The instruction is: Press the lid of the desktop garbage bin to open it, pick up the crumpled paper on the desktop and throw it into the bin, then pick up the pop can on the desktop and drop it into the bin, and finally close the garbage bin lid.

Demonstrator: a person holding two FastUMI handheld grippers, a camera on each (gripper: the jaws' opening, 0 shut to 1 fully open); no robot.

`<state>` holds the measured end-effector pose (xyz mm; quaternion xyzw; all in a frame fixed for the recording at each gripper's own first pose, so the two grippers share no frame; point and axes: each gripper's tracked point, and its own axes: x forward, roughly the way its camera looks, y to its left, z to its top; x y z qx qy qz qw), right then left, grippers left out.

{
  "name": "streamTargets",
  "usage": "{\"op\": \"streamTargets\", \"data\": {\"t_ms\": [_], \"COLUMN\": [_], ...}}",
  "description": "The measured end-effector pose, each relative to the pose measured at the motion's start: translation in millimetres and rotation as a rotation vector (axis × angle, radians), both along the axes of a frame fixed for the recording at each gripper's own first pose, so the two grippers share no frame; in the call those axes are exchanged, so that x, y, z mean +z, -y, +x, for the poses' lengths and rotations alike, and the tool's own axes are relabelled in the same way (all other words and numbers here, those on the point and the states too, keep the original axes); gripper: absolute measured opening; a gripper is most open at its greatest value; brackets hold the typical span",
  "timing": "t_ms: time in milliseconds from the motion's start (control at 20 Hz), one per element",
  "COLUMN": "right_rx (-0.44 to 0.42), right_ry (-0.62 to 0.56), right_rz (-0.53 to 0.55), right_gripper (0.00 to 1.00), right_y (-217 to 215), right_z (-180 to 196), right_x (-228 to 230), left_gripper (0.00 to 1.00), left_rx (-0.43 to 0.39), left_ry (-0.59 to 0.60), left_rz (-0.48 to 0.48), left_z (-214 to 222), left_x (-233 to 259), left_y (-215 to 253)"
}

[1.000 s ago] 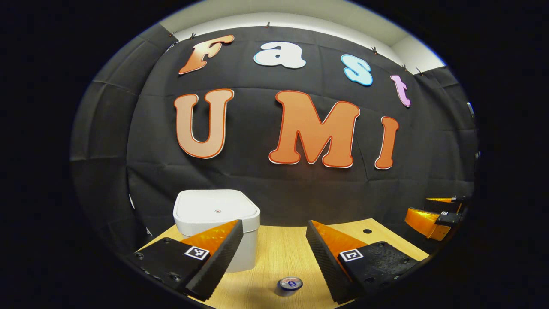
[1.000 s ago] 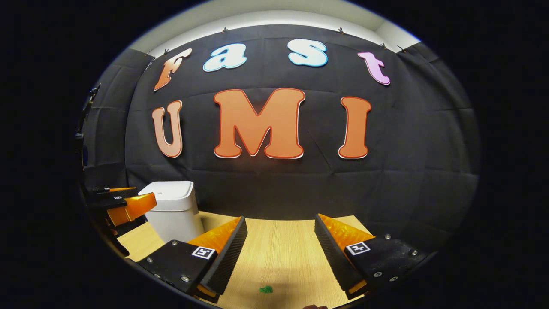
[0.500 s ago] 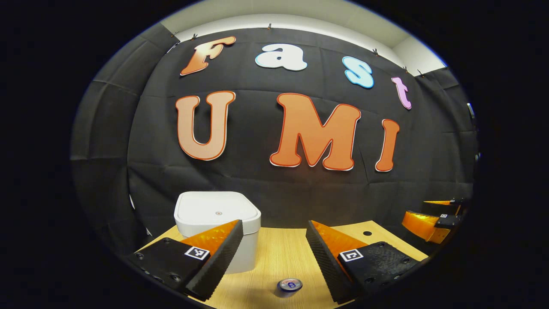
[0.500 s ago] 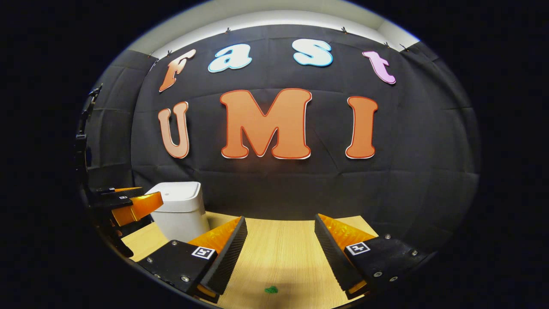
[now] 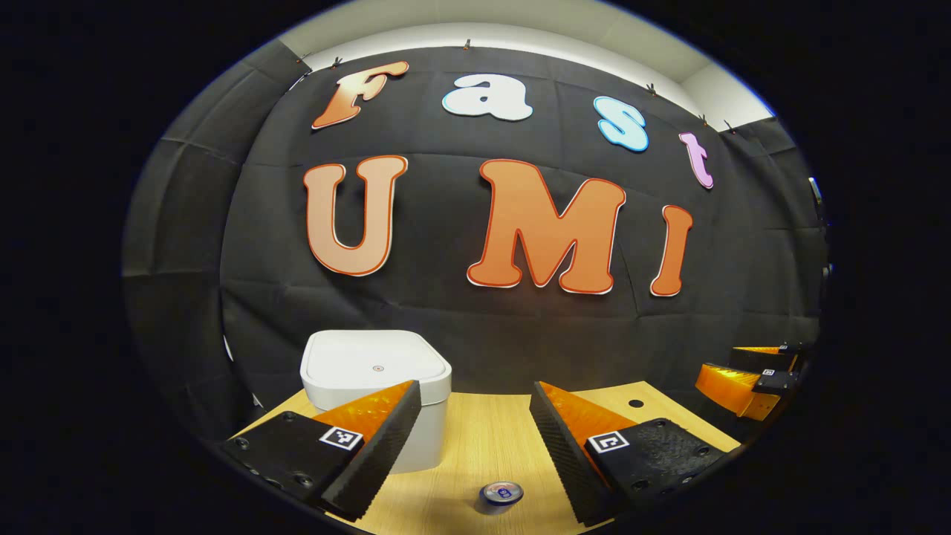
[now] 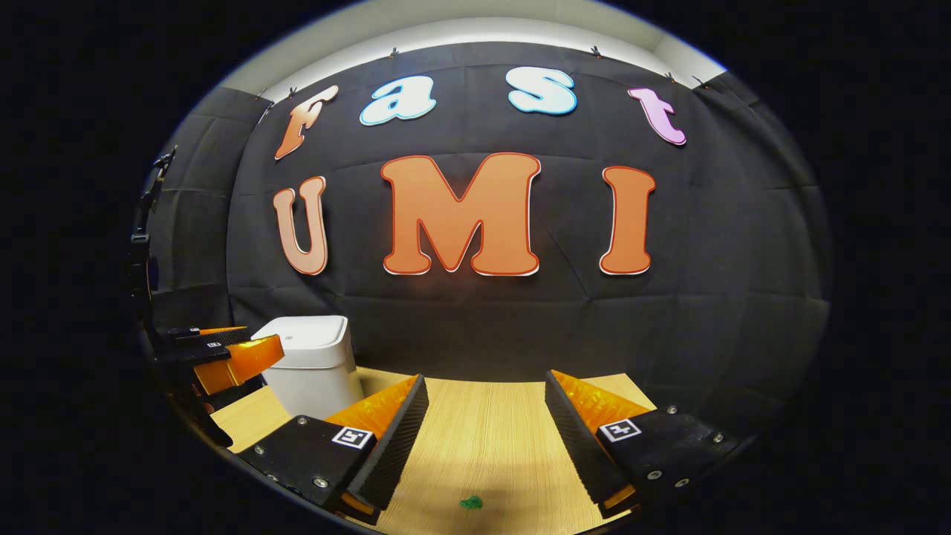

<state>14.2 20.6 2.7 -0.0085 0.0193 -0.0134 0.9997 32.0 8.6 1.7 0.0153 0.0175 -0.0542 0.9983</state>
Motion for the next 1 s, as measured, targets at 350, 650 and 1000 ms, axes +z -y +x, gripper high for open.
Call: {"op": "streamTargets", "data": {"t_ms": [350,650,1000], "right_rx": [0.002,0.007,-0.003], "right_ry": [0.007,0.013,0.010], "right_rz": [-0.002,-0.011,0.005], "right_gripper": [0.95,0.95,0.95], "right_y": [-2,-3,2], "right_z": [1,3,7], "right_x": [2,5,6], "left_gripper": [0.94,0.80,0.25], "left_rx": [-0.003,0.014,0.041], "left_ry": [0.000,0.001,0.004], "left_rz": [-0.011,-0.038,0.051], "left_z": [1,0,9], "left_x": [1,3,14], "left_y": [-3,-9,-17]}}
